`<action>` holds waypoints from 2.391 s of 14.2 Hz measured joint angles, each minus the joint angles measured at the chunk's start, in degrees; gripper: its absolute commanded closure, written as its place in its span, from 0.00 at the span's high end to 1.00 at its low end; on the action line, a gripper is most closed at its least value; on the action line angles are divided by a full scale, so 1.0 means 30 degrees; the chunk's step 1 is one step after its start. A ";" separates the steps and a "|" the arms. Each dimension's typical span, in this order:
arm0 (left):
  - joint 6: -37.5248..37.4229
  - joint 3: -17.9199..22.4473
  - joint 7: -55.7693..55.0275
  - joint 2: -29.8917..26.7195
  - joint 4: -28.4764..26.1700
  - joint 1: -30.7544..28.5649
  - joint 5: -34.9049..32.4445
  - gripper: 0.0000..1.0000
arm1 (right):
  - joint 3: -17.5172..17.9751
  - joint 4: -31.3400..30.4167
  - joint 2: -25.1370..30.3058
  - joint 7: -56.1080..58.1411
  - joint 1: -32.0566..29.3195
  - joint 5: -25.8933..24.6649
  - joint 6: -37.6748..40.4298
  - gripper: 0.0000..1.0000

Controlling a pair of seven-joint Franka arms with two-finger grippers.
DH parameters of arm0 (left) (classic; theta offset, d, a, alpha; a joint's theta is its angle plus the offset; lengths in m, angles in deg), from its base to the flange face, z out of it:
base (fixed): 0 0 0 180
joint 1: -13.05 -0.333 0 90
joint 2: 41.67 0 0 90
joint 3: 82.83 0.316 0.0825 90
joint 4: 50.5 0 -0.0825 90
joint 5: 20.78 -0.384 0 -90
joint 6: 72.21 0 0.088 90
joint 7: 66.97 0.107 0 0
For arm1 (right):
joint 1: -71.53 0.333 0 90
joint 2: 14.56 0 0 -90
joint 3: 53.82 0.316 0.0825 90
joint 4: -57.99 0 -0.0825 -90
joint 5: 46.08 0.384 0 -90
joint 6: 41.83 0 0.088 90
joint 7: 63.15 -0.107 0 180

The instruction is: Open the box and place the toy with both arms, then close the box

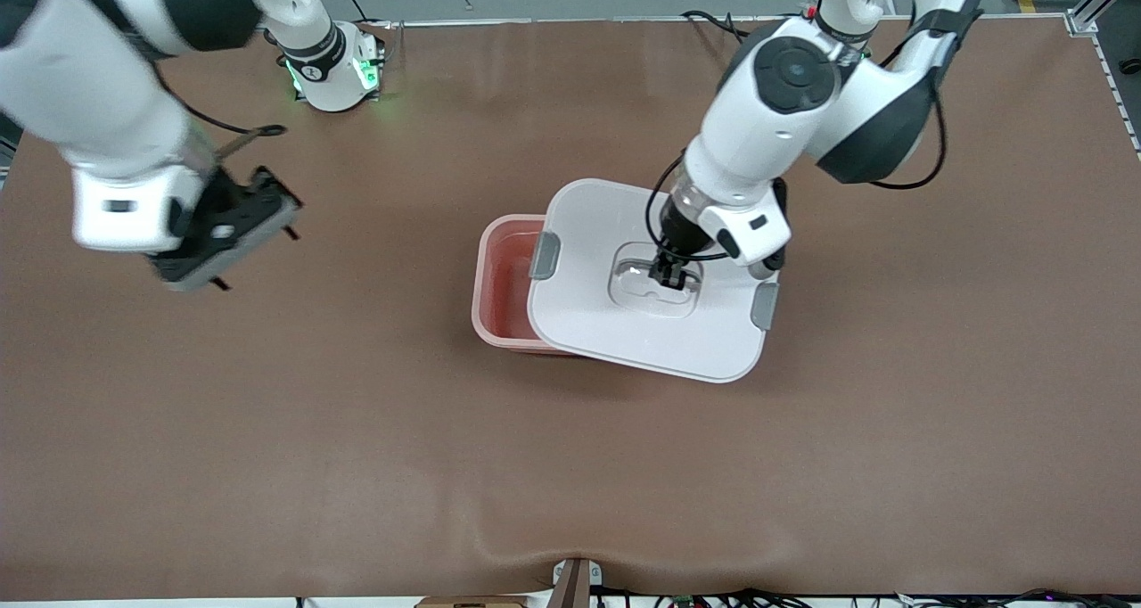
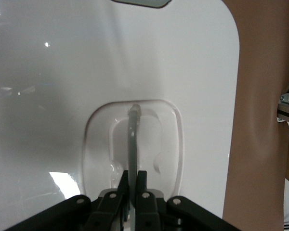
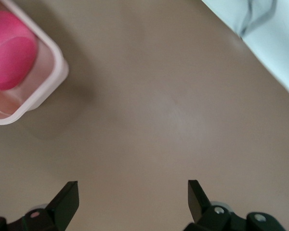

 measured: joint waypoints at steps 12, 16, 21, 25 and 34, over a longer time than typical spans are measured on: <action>0.2836 0.0008 -0.8600 0.3046 -0.0141 0.3708 -0.5468 0.00 | 0.1247 -0.0638 0.2093 -0.6602 -0.6422 0.0773 0.1773 1.00; 0.3039 0.0011 -0.9663 0.3720 -0.0148 0.4089 -0.6699 0.00 | 0.1305 -0.0682 0.2449 -0.8328 -0.6541 0.0776 0.2389 1.00; 0.3439 0.0010 -0.9663 0.4044 -0.0385 0.4261 -0.6743 0.00 | 0.1233 -0.0754 0.2593 -0.8453 -0.6965 0.0776 0.2929 1.00; 0.3533 0.0009 -0.9664 0.4016 -0.0385 0.4297 -0.6745 0.00 | 0.1261 -0.0771 0.2593 -0.7971 -0.6995 0.0776 0.2531 1.00; 0.3503 -0.0032 -0.9790 0.3352 -0.0494 0.4413 -0.6745 0.00 | 0.1252 -0.0859 0.2593 -0.7883 -0.7016 0.0778 0.2495 1.00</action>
